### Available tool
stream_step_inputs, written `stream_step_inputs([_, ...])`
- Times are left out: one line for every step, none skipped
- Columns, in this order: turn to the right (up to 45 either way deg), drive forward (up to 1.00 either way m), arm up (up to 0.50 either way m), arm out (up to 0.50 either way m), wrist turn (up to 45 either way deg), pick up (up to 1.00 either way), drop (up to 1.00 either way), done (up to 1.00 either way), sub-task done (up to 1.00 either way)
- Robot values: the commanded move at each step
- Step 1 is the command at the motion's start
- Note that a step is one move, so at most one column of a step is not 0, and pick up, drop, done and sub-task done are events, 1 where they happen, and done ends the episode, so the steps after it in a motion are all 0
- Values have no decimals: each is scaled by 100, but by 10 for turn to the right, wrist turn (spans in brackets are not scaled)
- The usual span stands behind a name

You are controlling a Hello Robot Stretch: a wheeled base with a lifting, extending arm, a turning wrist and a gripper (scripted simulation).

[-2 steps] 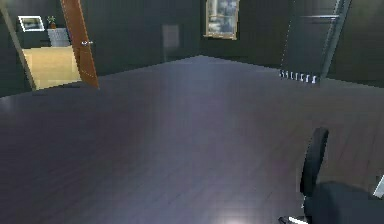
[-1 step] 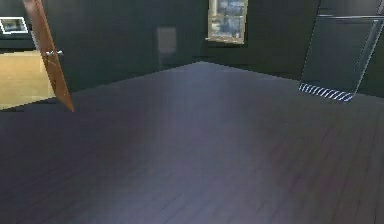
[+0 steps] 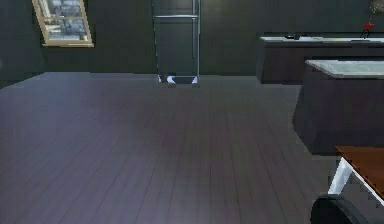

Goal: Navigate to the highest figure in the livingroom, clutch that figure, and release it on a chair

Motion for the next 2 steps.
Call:
stream_step_inputs([0, 5, 0, 0, 0, 0, 0, 0, 0])
stream_step_inputs([30, 0, 0, 0, 0, 0, 0, 0, 0])
